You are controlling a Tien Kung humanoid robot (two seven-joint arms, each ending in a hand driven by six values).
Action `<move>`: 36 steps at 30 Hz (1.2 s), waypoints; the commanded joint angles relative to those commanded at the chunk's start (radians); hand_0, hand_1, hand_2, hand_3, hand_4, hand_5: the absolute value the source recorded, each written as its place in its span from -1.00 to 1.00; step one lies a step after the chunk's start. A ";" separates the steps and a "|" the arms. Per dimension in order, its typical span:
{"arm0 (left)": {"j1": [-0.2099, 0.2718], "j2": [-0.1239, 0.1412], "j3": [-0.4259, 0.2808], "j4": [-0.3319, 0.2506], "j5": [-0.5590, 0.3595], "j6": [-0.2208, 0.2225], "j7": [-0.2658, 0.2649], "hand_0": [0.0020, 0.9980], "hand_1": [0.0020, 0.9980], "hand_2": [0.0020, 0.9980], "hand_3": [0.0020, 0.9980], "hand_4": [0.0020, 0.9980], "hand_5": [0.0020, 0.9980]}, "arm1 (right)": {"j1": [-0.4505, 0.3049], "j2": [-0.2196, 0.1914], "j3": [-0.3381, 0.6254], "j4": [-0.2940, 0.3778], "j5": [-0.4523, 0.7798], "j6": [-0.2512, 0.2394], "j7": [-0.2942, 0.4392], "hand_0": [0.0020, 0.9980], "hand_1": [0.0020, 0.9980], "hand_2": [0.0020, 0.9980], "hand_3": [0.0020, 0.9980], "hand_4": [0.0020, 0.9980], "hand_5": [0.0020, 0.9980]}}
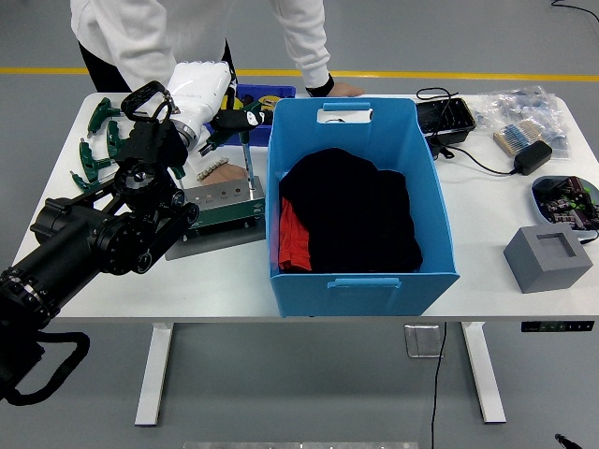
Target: Lift tool from toolbox,place it in box,lift tool from toolbox,place it in box
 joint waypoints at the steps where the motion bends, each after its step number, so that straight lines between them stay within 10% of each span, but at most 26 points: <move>1: 0.002 0.001 -0.001 -0.007 0.002 -0.009 0.007 -0.56 -0.63 -0.46 -0.18 1.00 0.74 | -0.001 0.000 0.000 0.000 0.000 0.000 0.000 0.34 0.31 0.47 0.15 0.55 0.44; 18: 0.021 0.009 0.016 -0.107 -0.033 -0.199 0.171 -0.34 -0.09 0.07 0.23 1.00 0.90 | -0.010 0.003 0.011 0.000 -0.015 -0.001 -0.004 0.34 0.31 0.47 0.16 0.55 0.44; 36: 0.005 0.002 0.021 -0.128 -0.041 -0.276 0.223 -0.52 -0.46 -0.35 0.01 1.00 0.90 | -0.001 0.000 0.001 0.000 -0.002 0.001 0.000 0.34 0.31 0.47 0.15 0.55 0.43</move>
